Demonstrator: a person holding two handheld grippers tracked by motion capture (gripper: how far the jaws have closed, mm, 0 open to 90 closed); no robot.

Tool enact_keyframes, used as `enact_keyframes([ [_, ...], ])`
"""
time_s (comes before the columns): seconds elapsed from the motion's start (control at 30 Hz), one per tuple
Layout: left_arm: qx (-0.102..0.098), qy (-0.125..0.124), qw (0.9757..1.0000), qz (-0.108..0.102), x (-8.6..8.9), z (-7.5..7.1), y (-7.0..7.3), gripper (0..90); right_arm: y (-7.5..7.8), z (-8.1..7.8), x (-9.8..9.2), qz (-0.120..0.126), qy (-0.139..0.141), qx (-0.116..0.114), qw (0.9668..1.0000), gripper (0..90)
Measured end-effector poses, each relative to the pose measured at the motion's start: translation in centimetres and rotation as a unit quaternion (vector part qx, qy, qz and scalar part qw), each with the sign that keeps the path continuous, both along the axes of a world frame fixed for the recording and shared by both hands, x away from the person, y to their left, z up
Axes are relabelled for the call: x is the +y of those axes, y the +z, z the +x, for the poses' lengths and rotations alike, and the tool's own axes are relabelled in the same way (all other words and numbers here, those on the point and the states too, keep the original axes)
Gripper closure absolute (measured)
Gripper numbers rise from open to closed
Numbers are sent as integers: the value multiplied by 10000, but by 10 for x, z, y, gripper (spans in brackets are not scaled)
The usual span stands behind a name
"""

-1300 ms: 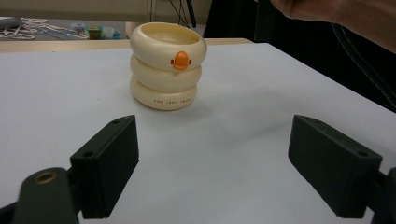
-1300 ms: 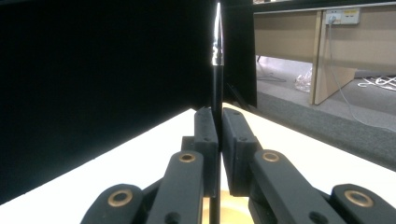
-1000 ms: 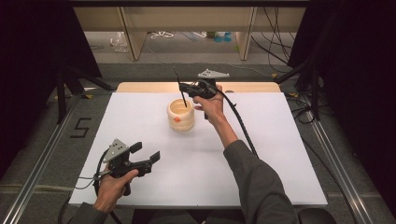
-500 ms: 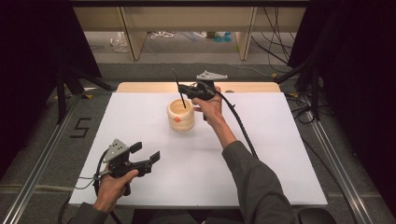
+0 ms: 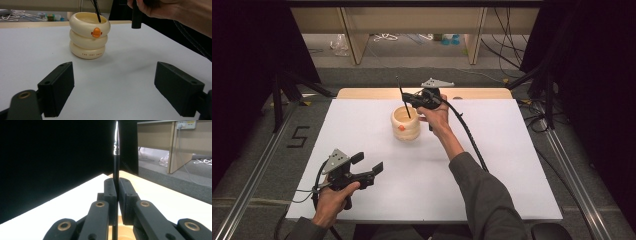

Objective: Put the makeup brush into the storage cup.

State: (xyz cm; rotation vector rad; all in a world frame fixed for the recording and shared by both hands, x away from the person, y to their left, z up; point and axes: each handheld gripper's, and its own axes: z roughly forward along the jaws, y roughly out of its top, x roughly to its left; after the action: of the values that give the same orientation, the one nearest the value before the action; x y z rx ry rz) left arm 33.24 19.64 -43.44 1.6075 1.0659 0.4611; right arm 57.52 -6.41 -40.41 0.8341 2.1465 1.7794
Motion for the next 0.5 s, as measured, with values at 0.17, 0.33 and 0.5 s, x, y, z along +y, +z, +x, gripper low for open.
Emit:
enact_keyframes([
  [0.17,-11,-11,10000,-29,0,0,0,155,-6,0,0,22,7,22,10000,856],
  [0.33,-2,-7,10000,-25,0,0,0,155,-9,0,-1,5,9,75,10000,857],
  [0.5,-5,-14,10000,-18,0,1,0,155,-12,-1,-1,1,5,71,10000,856],
])
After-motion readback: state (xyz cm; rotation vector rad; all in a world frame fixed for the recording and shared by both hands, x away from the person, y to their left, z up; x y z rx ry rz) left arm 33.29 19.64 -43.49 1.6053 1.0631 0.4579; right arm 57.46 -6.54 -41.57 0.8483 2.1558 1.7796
